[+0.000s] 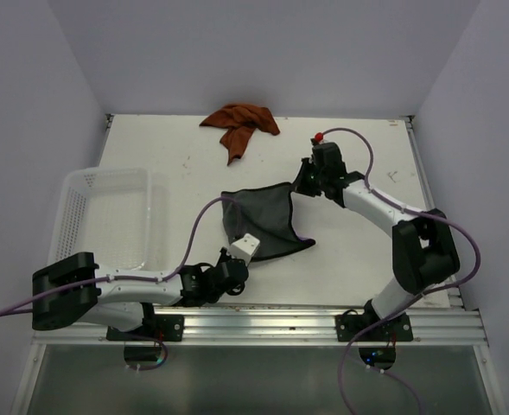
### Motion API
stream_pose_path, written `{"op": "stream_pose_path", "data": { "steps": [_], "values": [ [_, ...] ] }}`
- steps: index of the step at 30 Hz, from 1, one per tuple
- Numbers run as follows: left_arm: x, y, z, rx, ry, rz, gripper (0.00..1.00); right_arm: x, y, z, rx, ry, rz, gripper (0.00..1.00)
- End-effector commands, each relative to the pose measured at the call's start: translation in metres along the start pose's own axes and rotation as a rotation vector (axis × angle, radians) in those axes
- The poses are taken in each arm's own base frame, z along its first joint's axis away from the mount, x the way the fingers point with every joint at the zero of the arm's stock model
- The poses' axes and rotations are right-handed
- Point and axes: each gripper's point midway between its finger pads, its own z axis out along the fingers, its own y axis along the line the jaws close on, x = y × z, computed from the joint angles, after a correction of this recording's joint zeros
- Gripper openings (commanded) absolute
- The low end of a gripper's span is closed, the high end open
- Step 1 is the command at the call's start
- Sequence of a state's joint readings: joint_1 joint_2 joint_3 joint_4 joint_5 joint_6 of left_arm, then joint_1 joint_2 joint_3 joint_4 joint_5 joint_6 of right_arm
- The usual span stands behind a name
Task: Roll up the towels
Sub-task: Flatten the towel
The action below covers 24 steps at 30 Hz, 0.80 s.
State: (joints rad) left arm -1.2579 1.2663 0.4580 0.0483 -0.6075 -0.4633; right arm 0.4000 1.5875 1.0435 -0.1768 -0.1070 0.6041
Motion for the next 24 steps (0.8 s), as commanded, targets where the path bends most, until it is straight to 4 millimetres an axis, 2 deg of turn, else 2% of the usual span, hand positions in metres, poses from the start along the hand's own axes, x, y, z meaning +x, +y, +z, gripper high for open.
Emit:
{"op": "stream_pose_path", "data": {
  "steps": [1, 2, 3, 4, 5, 7, 8, 12, 15, 17, 18, 19, 21, 23, 24],
  "values": [
    [-0.006, 0.001, -0.002, -0.013, -0.026, -0.044, 0.0, -0.024, -0.012, 0.019, 0.08, -0.016, -0.055, 0.0],
    [-0.005, 0.001, -0.002, -0.011, -0.022, -0.041, 0.0, -0.028, -0.012, 0.023, 0.083, -0.011, -0.073, 0.0],
    [-0.006, 0.001, -0.002, -0.01, -0.023, -0.039, 0.0, -0.042, -0.011, 0.024, 0.088, -0.026, -0.072, 0.0],
    [-0.008, -0.001, -0.002, -0.005, -0.025, -0.04, 0.0, -0.041, -0.015, 0.035, 0.099, -0.006, -0.071, 0.0],
    [-0.008, -0.001, -0.002, -0.004, -0.023, -0.036, 0.0, -0.054, -0.014, 0.036, 0.089, -0.027, -0.068, 0.0],
    [-0.012, -0.004, -0.003, 0.006, -0.022, -0.034, 0.0, -0.059, -0.016, 0.044, 0.079, -0.019, -0.064, 0.0],
    [-0.012, -0.004, -0.003, 0.008, -0.02, -0.031, 0.0, -0.07, -0.015, 0.045, 0.071, -0.035, -0.066, 0.0],
    [-0.016, -0.011, -0.005, 0.036, -0.011, -0.031, 0.0, -0.085, -0.015, 0.047, 0.056, -0.037, -0.101, 0.0],
    [-0.019, -0.015, -0.004, 0.044, -0.006, -0.032, 0.02, -0.087, -0.017, 0.048, 0.055, -0.031, -0.152, 0.0],
    [-0.013, -0.013, -0.005, 0.039, 0.027, -0.01, 0.24, -0.082, -0.018, 0.048, 0.051, -0.018, -0.183, 0.0],
    [-0.016, -0.015, -0.006, 0.041, 0.027, -0.025, 0.49, -0.081, -0.02, 0.049, 0.051, -0.015, -0.191, 0.0],
    [-0.017, -0.015, -0.006, 0.041, 0.028, -0.033, 0.58, -0.079, -0.021, 0.049, 0.051, -0.01, -0.194, 0.0],
    [-0.022, -0.018, -0.01, 0.056, 0.022, -0.054, 0.74, -0.073, -0.024, 0.051, 0.051, 0.004, -0.209, 0.0],
    [-0.024, -0.018, -0.013, 0.057, 0.025, -0.073, 0.81, -0.071, -0.024, 0.05, 0.05, 0.009, -0.215, 0.0],
    [-0.034, -0.017, -0.016, 0.051, 0.003, -0.096, 0.83, -0.071, -0.025, 0.049, 0.05, 0.01, -0.217, 0.0]
  ]
}}
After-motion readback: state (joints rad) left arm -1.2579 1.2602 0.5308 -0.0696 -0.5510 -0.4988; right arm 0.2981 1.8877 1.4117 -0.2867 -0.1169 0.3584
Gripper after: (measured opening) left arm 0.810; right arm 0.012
